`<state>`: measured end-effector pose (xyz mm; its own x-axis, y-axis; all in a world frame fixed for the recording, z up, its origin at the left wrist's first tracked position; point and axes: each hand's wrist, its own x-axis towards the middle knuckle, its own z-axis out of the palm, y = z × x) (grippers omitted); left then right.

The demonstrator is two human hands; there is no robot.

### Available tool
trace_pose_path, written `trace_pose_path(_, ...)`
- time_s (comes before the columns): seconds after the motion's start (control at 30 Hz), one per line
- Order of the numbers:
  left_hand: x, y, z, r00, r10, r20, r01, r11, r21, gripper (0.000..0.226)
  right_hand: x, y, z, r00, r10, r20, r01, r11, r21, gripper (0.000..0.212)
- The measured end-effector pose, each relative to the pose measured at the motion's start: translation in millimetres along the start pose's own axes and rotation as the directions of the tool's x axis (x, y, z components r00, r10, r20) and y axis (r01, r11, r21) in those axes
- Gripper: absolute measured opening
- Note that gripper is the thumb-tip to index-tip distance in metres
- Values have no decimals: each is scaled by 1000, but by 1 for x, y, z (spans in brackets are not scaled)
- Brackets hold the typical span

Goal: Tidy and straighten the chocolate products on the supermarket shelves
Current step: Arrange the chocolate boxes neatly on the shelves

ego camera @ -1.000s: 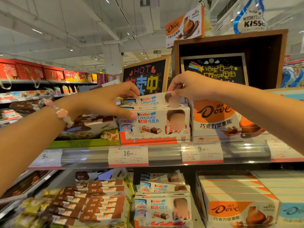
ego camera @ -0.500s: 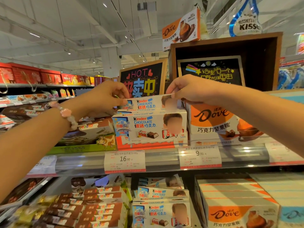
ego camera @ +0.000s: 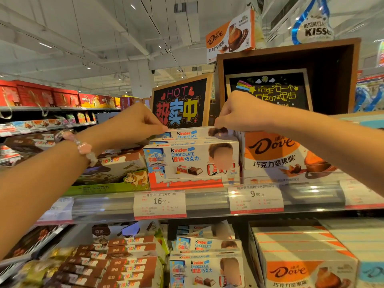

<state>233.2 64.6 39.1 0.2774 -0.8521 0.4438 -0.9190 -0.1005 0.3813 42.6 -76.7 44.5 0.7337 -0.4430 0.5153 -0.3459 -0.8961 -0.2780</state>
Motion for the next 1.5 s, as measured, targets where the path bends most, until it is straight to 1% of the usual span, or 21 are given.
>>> trace_pose_path(0.07,-2,3,-2,998,7,55,-9,999,35,49,-1,-1,-1,1000,10,-6,-10,1000,7,29)
trace_pose_path(0.13,-7,7,-5,992,22,121,-29,998,57,61,-1,-2,0,1000,3,12,-3,1000,9,34)
trace_pose_path(0.27,-14,9,-4,958,17,285,-58,989,136,66,3,-3,5,995,20,99,-18,999,-28,44)
trace_pose_path(0.33,-13,11,-3,947,5,321,-65,982,179,70,3,-2,8,989,34,142,-29,999,-36,48)
trace_pose_path(0.43,-10,14,-5,933,9,360,-101,966,237,76,4,0,6,985,31,169,-27,999,-28,45)
trace_pose_path(0.5,-8,15,-7,911,-8,413,-122,950,288,81,7,-6,0,964,58,260,-37,996,-87,40)
trace_pose_path(0.57,-7,15,-10,893,-31,449,-124,942,311,82,8,-13,-10,897,136,420,-70,983,-170,53)
trace_pose_path(0.63,-6,14,-10,883,-29,469,-133,942,308,81,9,-18,-19,824,125,552,6,974,-228,80)
trace_pose_path(0.7,-6,14,-9,899,43,436,-187,937,295,75,9,-21,-21,777,104,621,93,956,-277,108)
trace_pose_path(0.73,-6,15,-8,911,103,399,-228,933,280,70,9,-21,-20,763,115,636,108,948,-301,114)
trace_pose_path(0.8,-9,18,-7,924,212,318,-306,910,281,63,11,-18,-15,730,122,672,125,943,-307,108)
trace_pose_path(0.87,-12,19,-4,915,254,313,-355,876,326,61,13,-12,-7,699,141,701,122,943,-311,99)
trace_pose_path(0.93,-19,15,1,906,235,353,-374,835,405,60,15,-6,-3,712,189,677,90,930,-355,101)
trace_pose_path(1.0,-26,12,5,904,212,371,-380,795,473,68,16,-3,-2,722,201,662,92,920,-380,105)
trace_pose_path(1.07,-27,14,6,908,198,368,-373,782,499,77,16,-4,-3,720,193,667,104,920,-378,105)
trace_pose_path(1.17,-21,22,2,906,181,383,-373,772,515,81,16,-8,-5,711,168,683,132,922,-364,103)
trace_pose_path(1.27,-16,24,-1,917,105,385,-326,753,571,86,14,-11,-6,712,128,690,188,913,-363,98)
trace_pose_path(1.33,-16,21,0,924,61,377,-277,788,550,84,14,-10,-7,725,66,686,226,917,-327,88)
trace_pose_path(1.4,-16,19,1,937,57,345,-230,844,484,82,13,-8,-7,747,-19,665,264,926,-270,73)
trace_pose_path(1.43,-16,18,2,943,58,327,-209,869,448,81,14,-7,-7,759,-50,650,283,923,-259,69)
trace_pose_path(1.5,-17,16,3,956,57,288,-168,911,377,78,15,-6,-7,776,-67,627,296,916,-269,70)
